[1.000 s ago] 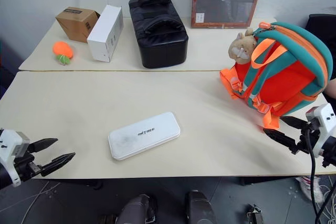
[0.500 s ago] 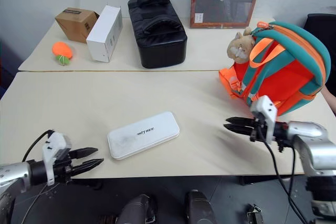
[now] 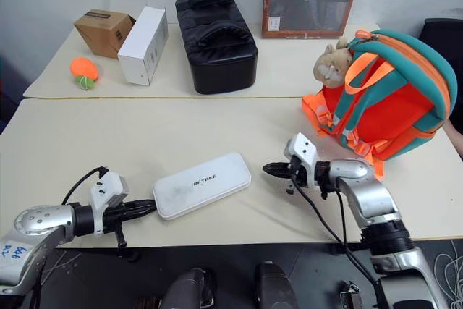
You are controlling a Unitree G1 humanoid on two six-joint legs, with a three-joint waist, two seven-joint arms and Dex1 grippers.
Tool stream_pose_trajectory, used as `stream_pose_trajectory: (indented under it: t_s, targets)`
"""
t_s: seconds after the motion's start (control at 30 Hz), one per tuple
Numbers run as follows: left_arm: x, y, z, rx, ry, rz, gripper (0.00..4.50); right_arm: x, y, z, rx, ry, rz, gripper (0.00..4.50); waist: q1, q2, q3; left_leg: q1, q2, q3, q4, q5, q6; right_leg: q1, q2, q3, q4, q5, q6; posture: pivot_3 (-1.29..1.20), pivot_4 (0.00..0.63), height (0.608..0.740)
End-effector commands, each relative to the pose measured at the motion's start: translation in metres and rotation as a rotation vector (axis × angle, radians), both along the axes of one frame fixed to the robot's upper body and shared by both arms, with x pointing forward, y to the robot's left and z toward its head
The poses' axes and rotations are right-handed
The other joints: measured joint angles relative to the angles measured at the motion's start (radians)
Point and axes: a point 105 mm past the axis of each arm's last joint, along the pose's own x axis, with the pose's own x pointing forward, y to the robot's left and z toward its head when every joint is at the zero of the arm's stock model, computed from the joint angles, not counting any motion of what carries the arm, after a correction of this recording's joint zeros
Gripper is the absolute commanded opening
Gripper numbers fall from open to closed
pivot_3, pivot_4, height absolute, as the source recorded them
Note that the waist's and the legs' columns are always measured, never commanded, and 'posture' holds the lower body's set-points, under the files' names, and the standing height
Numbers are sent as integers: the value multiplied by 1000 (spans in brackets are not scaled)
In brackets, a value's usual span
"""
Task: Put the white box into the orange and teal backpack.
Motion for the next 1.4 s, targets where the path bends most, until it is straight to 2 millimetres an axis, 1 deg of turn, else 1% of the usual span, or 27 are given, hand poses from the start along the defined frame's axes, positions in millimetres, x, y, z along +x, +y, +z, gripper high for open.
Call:
stream_pose_trajectory:
  t_s: [0.03,0.17,0.37,0.5,0.57,0.67,0.8,0.87,0.93,1.03,1.1,1.2,1.3,1.4]
  targets:
    - [5,3,2,30,-28,-2,33,-2,9,5,2,-42,23,0,0,0,0,0,0,0,0,0,0,0,0,0,0,0,0,0,150,740]
    - [18,3,6,24,-56,7,33,-13,16,2,9,-25,77,0,4,0,0,0,0,0,0,1,0,0,0,0,1,0,0,0,150,740]
    - [38,-17,23,-44,-102,-33,33,-28,17,5,24,5,125,0,8,0,0,0,0,0,1,1,1,0,0,0,2,0,1,0,150,740]
    - [50,-22,28,-54,-129,-32,33,-38,17,7,27,20,149,0,7,0,0,0,0,0,2,1,1,0,0,0,2,0,1,0,150,740]
    - [55,-22,27,-50,-135,-24,33,-41,15,8,26,30,154,0,6,0,0,0,0,0,1,1,1,0,1,0,2,0,1,0,150,740]
    - [56,-16,23,-5,-137,-27,33,-34,4,5,-16,14,109,0,4,0,0,0,0,0,2,2,0,0,1,0,3,0,1,0,150,740]
    - [54,-1,22,21,-129,3,33,-12,-13,10,-44,-34,12,0,3,0,0,0,0,0,3,2,0,0,1,0,3,0,1,0,150,740]
    - [52,2,21,25,-124,1,33,4,-19,12,-43,-61,-54,0,2,0,0,0,0,0,3,2,0,0,1,0,3,0,1,0,150,740]
    - [51,1,20,27,-124,-3,33,16,-19,12,-42,-79,-91,0,3,0,0,0,0,0,3,2,0,0,1,0,4,0,1,0,150,740]
    - [55,-6,21,17,-130,-17,33,24,-11,10,-39,-93,-93,0,4,0,0,0,0,0,3,3,-2,0,1,0,4,0,1,0,150,740]
    - [58,-11,21,11,-137,-25,33,22,-3,10,-18,-85,-71,0,5,0,0,0,0,0,3,4,-3,0,1,0,4,0,1,0,150,740]
    - [66,-18,23,2,-156,-28,33,13,9,12,19,-64,-16,0,6,0,0,-1,0,0,4,4,-4,0,1,0,4,0,1,0,150,740]
    - [75,-20,28,3,-180,-21,33,-1,14,10,23,-40,37,0,8,0,0,-1,0,0,4,3,-3,0,1,0,4,1,1,0,150,740]
    - [78,-18,30,1,-185,-19,33,-9,13,9,22,-29,50,0,6,0,0,-1,0,0,4,3,-2,0,1,-1,4,1,1,0,150,740]
